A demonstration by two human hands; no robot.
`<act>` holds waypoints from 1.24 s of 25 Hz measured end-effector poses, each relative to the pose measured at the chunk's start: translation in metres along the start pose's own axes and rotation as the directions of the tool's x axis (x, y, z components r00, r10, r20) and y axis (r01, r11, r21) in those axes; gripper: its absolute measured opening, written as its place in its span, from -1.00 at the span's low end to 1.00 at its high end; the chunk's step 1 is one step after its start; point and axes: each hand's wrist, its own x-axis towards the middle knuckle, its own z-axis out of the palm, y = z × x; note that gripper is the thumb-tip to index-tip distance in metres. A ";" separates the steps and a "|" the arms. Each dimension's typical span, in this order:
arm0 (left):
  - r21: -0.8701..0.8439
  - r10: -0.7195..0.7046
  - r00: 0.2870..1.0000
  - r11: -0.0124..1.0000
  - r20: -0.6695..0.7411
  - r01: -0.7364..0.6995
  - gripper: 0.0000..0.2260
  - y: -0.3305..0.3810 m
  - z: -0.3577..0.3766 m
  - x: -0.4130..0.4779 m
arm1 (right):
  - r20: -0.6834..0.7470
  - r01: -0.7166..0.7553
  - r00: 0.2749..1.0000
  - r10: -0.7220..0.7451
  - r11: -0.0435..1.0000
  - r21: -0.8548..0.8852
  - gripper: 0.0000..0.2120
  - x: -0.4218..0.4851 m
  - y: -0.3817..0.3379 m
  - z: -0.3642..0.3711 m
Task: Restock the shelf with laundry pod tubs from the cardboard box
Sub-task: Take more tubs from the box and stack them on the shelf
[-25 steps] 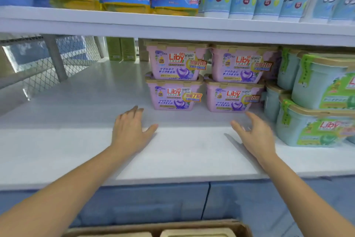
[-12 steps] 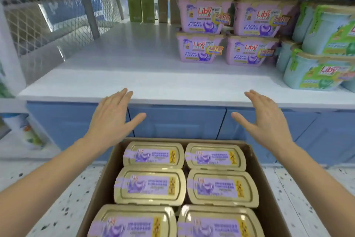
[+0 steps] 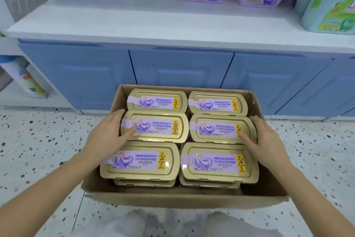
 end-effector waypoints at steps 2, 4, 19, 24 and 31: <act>-0.064 -0.013 1.000 0.998 0.007 0.014 -0.43 -0.001 0.011 -0.005 | 0.027 -0.017 0.999 0.016 0.999 0.031 -0.41 -0.008 0.003 0.008; -0.106 -0.049 0.999 0.993 0.014 0.050 -0.43 -0.001 0.018 -0.006 | 0.033 -0.036 0.999 0.033 0.996 0.077 -0.41 -0.011 0.002 0.012; -0.341 -0.406 0.853 0.791 0.328 0.508 -0.69 -0.002 0.031 0.023 | 0.348 -0.556 0.830 0.437 0.585 0.591 -0.68 0.008 0.015 0.030; -0.464 -0.397 0.874 0.741 0.281 0.486 -0.66 -0.005 0.032 0.021 | 0.277 -0.543 0.836 0.473 0.642 0.542 -0.67 0.011 0.013 0.032; -0.476 -0.353 0.935 0.829 -0.039 0.293 -0.56 0.002 0.026 0.002 | 0.106 -0.446 0.887 0.449 0.777 0.444 -0.61 0.006 0.003 0.012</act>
